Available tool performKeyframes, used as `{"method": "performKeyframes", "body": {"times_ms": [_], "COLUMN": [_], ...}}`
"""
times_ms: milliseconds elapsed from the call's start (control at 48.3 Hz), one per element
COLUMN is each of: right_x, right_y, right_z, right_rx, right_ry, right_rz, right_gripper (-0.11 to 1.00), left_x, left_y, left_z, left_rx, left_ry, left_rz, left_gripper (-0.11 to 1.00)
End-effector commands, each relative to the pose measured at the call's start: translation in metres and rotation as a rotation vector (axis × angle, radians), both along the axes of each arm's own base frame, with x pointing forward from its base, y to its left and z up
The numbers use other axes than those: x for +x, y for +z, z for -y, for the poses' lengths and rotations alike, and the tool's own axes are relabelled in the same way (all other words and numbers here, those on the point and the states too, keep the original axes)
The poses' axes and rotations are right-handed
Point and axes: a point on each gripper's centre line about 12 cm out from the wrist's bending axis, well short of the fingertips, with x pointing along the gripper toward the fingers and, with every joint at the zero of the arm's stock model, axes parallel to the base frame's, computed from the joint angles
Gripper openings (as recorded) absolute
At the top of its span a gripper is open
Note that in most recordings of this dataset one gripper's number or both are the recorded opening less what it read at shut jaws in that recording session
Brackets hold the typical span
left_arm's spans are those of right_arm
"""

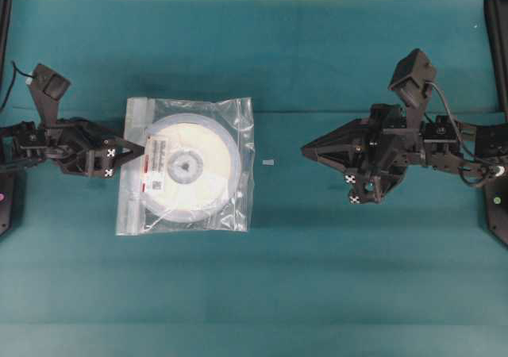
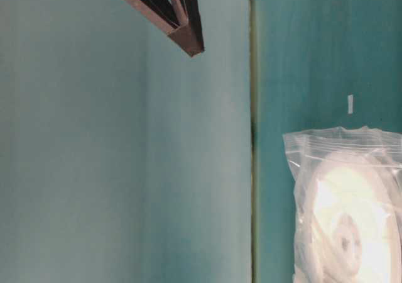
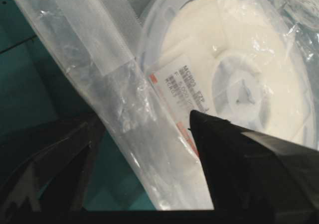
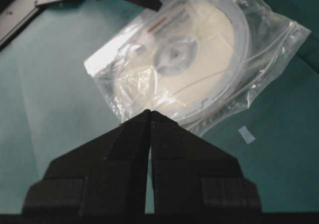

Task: Take out the reel from the clear zip bag.
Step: 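Pinch the left edge of the clear bag with the left gripper, then reach the right gripper into the bag opening and grip the reel rim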

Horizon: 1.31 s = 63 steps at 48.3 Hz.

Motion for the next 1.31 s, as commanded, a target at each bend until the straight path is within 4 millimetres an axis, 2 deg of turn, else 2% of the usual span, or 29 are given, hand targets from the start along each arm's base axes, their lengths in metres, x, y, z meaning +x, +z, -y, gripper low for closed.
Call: {"method": "performKeyframes", "body": {"times_ms": [0,104,311,373,435,663,746,870,1077,1119,1285], "right_x": [0.002,0.001,0.001,0.001,0.0,0.005,0.009,0.019,0.033,0.036,0.054], "right_y": [0.005,0.004,0.001,-0.001,-0.007,-0.032,-0.039,-0.049,-0.067,-0.071,-0.082], "right_z": [-0.001,-0.001,0.0,0.0,0.0,-0.002,-0.001,0.005,0.017,0.018,0.02], "right_rx": [0.009,0.009,0.02,0.037,0.059,0.135,0.154,0.188,0.27,0.276,0.294], "right_ry": [-0.003,-0.003,-0.012,-0.018,-0.027,-0.039,-0.047,-0.08,-0.164,-0.17,-0.184], "right_rz": [0.018,0.017,0.008,-0.005,-0.032,-0.153,-0.184,-0.211,-0.25,-0.258,-0.275], "right_gripper": [0.0,0.0,0.0,0.0,0.0,0.0,0.05,0.24,0.77,0.81,0.79], "left_x": [0.002,0.002,0.007,0.009,0.009,0.006,0.006,0.006,0.006,0.006,0.006], "left_y": [-0.001,-0.003,-0.006,-0.005,-0.006,-0.007,-0.006,-0.006,-0.006,-0.006,-0.006], "left_z": [-0.001,0.0,-0.002,-0.003,-0.003,-0.002,-0.002,-0.002,-0.002,-0.002,-0.002], "left_rx": [-0.003,-0.012,-0.015,-0.012,-0.011,-0.014,-0.014,-0.014,-0.014,-0.014,-0.013], "left_ry": [-0.001,-0.003,-0.011,-0.013,-0.014,-0.014,-0.014,-0.014,-0.014,-0.013,-0.013], "left_rz": [-0.01,-0.041,-0.09,-0.094,-0.096,-0.105,-0.103,-0.103,-0.103,-0.103,-0.102], "left_gripper": [0.81,0.68,0.17,0.06,0.0,-0.01,-0.01,-0.01,-0.01,-0.01,-0.01]}}
